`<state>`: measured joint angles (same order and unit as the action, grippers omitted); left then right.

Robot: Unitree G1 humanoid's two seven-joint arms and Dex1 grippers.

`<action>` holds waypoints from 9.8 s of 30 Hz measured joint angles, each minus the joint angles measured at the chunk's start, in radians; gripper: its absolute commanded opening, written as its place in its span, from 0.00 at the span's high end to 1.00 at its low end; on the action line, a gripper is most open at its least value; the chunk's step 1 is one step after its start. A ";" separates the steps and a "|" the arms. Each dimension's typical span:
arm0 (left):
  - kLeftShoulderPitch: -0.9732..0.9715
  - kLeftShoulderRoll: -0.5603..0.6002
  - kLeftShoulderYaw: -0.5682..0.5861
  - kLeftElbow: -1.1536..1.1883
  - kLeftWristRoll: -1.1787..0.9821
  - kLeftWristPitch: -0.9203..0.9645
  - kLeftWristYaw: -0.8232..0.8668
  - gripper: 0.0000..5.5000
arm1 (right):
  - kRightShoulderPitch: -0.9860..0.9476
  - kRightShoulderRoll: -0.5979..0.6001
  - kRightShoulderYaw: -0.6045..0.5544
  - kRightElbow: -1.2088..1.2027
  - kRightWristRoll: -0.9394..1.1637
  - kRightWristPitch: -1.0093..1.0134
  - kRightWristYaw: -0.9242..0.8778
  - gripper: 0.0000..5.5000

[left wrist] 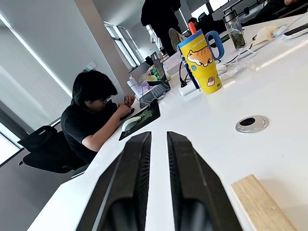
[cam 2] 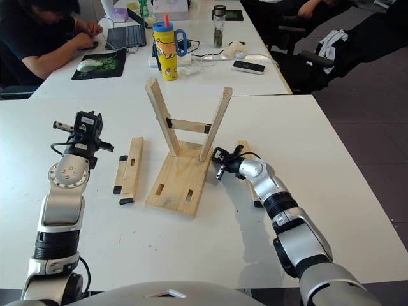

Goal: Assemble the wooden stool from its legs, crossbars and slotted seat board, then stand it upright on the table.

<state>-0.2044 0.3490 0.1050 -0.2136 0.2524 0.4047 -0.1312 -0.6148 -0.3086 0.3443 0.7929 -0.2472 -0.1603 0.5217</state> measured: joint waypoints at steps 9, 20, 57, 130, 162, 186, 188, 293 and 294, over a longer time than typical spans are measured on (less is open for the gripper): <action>0.104 -0.099 0.132 0.071 -0.254 0.044 -0.054 0.66 | 0.011 0.032 -0.212 -0.092 0.119 0.040 -0.196 1.00; 0.120 -0.073 0.210 0.235 -0.492 0.202 -0.199 0.37 | 0.182 0.051 -0.377 -0.515 0.386 0.418 -0.147 1.00; 0.138 0.024 0.003 0.213 -0.444 0.222 -0.151 0.76 | 0.274 0.077 -0.394 -0.635 0.442 0.504 -0.173 0.87; 0.026 -0.112 -0.068 -0.155 -0.526 -0.301 -0.214 0.49 | 0.546 0.106 -0.550 -1.087 1.389 0.994 -0.309 0.92; 0.121 -0.167 -0.107 -0.146 -0.475 -0.328 -0.158 0.49 | 0.487 0.035 -0.643 -0.929 0.900 0.599 -0.290 0.92; 0.122 -0.167 -0.105 -0.142 -0.446 -0.339 -0.150 0.49 | 0.560 0.076 -0.575 -0.990 0.761 0.523 -0.325 0.92; 0.122 -0.168 -0.105 -0.142 -0.446 -0.339 -0.148 0.49 | 0.572 0.078 -0.557 -0.997 0.734 0.503 -0.325 0.92; 0.166 -0.225 -0.143 -0.077 -0.368 -0.436 -0.088 0.49 | 0.113 -0.045 -0.566 -0.687 0.625 0.763 -0.265 0.99; 0.165 -0.226 -0.144 -0.077 -0.369 -0.436 -0.089 0.49 | 0.129 -0.054 -0.564 -0.699 0.623 0.758 -0.263 0.99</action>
<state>-0.0391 0.1230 -0.0391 -0.2903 -0.1165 -0.0312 -0.2198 -0.4857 -0.3630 -0.2192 0.0936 0.3756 0.5975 0.2589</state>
